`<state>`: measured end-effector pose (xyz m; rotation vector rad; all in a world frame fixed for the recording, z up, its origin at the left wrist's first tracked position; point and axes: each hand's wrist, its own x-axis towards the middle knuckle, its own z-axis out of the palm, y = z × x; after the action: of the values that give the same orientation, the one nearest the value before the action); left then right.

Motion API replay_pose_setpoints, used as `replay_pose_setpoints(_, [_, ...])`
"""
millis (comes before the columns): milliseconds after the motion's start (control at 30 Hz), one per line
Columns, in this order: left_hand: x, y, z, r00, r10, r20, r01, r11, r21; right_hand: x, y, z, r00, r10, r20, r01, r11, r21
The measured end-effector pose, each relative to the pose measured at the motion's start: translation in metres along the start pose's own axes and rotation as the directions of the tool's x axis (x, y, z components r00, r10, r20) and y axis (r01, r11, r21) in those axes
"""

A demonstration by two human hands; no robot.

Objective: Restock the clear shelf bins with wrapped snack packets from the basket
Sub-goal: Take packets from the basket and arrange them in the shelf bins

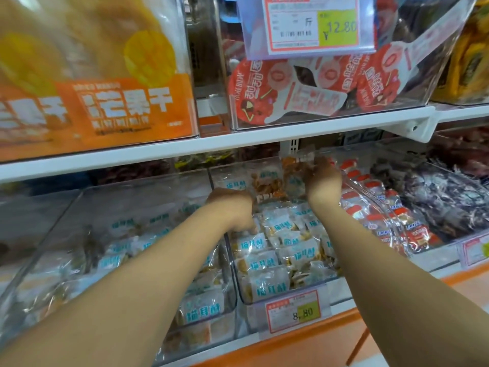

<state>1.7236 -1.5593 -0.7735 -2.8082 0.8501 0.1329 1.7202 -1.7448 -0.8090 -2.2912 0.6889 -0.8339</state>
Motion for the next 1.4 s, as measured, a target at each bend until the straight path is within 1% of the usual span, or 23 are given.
replay_pose_setpoints(67, [-0.001, 0.001, 0.0, 1.0, -0.003, 0.003, 0.003, 1.0, 0.009, 0.009, 0.003, 0.0, 0.997, -0.074, -0.009, 0.071, 0.982, -0.175])
replay_pose_setpoints(167, [-0.001, 0.001, 0.001, 0.999, -0.001, -0.052, -0.005, 0.995, -0.104, 0.01, -0.005, -0.016, 0.963, -0.249, -0.106, 0.215, 0.941, -0.26])
replay_pose_setpoints(267, [-0.007, -0.003, 0.0, 0.993, 0.015, -0.118, -0.051, 0.951, -0.306, -0.005, -0.011, -0.042, 0.841, -0.512, -0.174, 0.458, 0.845, -0.275])
replay_pose_setpoints(300, [-0.011, -0.004, -0.001, 0.988, 0.025, -0.155, -0.081, 0.927, -0.368, -0.009, -0.012, -0.05, 0.803, -0.583, -0.125, 0.53, 0.793, -0.3])
replay_pose_setpoints(367, [-0.018, -0.003, -0.001, 0.971, 0.049, -0.234, -0.167, 0.839, -0.518, -0.016, -0.017, -0.067, 0.793, -0.593, 0.137, 0.603, 0.734, -0.314])
replay_pose_setpoints(433, [-0.025, 0.001, -0.005, 0.955, 0.087, -0.283, -0.268, 0.661, -0.701, -0.023, -0.02, -0.08, 0.762, -0.536, 0.362, 0.624, 0.758, -0.191])
replay_pose_setpoints(500, [-0.028, 0.002, -0.009, 0.957, 0.088, -0.278, -0.281, 0.534, -0.797, -0.037, -0.026, -0.09, 0.712, -0.551, 0.435, 0.635, 0.769, -0.065])
replay_pose_setpoints(567, [-0.029, 0.001, -0.014, 0.97, 0.066, -0.235, -0.236, 0.503, -0.831, -0.046, -0.03, -0.095, 0.704, -0.582, 0.407, 0.629, 0.777, 0.025])
replay_pose_setpoints(667, [-0.03, 0.001, -0.013, 0.984, 0.073, -0.165, -0.18, 0.35, -0.919, -0.054, -0.029, -0.091, 0.765, -0.544, 0.344, 0.538, 0.834, 0.121])
replay_pose_setpoints(767, [-0.029, 0.005, -0.012, 0.993, 0.02, -0.118, -0.119, 0.296, -0.948, -0.057, -0.027, -0.08, 0.87, -0.426, 0.247, 0.441, 0.897, -0.008])
replay_pose_setpoints(833, [-0.027, 0.009, -0.011, 0.992, -0.076, -0.104, -0.083, 0.241, -0.967, -0.053, -0.02, -0.071, 0.969, -0.182, 0.165, 0.197, 0.977, -0.083])
replay_pose_setpoints(867, [-0.026, 0.012, -0.01, 0.988, -0.119, -0.103, -0.077, 0.21, -0.975, -0.053, -0.02, -0.07, 0.983, 0.011, 0.185, -0.015, 1.0, 0.018])
replay_pose_setpoints(900, [-0.025, 0.014, -0.009, 0.983, -0.147, -0.108, -0.078, 0.196, -0.977, -0.054, -0.021, -0.07, 0.944, 0.175, 0.28, -0.236, 0.951, 0.2])
replay_pose_setpoints(967, [-0.024, 0.019, -0.008, 0.976, -0.172, -0.134, -0.101, 0.187, -0.977, -0.056, -0.022, -0.071, 0.773, 0.263, 0.578, -0.586, 0.646, 0.489])
replay_pose_setpoints(1000, [-0.024, 0.02, -0.007, 0.972, -0.182, -0.151, -0.115, 0.196, -0.974, -0.056, -0.022, -0.071, 0.695, 0.24, 0.677, -0.685, 0.508, 0.523])
replay_pose_setpoints(1033, [-0.024, 0.021, -0.006, 0.966, -0.188, -0.18, -0.133, 0.24, -0.962, -0.058, -0.022, -0.071, 0.66, 0.192, 0.726, -0.719, 0.441, 0.537])
replay_pose_setpoints(1067, [-0.025, 0.02, -0.007, 0.955, -0.185, -0.231, -0.154, 0.354, -0.922, -0.055, -0.019, -0.07, 0.67, 0.156, 0.725, -0.702, 0.449, 0.552])
replay_pose_setpoints(1133, [-0.028, 0.014, -0.007, 0.943, -0.103, -0.316, -0.151, 0.714, -0.684, -0.042, -0.014, -0.069, 0.769, 0.152, 0.621, -0.578, 0.581, 0.573])
replay_pose_setpoints(1200, [-0.03, 0.006, -0.007, 0.965, -0.006, -0.262, -0.11, 0.899, -0.423, -0.02, -0.012, -0.067, 0.872, 0.176, 0.456, -0.384, 0.823, 0.418])
replay_pose_setpoints(1233, [-0.03, 0.003, -0.006, 0.979, 0.02, -0.201, -0.087, 0.938, -0.334, -0.008, -0.012, -0.064, 0.912, 0.153, 0.381, -0.256, 0.937, 0.238])
replay_pose_setpoints(1267, [-0.028, 0.0, -0.004, 0.989, 0.036, -0.144, -0.073, 0.963, -0.259, 0.003, -0.016, -0.061, 0.938, 0.102, 0.332, -0.123, 0.991, 0.045])
replay_pose_setpoints(1333, [-0.024, 0.0, -0.001, 0.996, 0.059, -0.06, -0.068, 0.985, -0.161, 0.018, -0.021, -0.05, 0.952, 0.007, 0.305, 0.04, 0.988, -0.147])
replay_pose_setpoints(1400, [-0.019, 0.003, 0.002, 0.998, 0.056, -0.024, -0.058, 0.994, -0.091, 0.029, -0.019, -0.034, 0.959, -0.029, 0.283, 0.093, 0.972, -0.217])
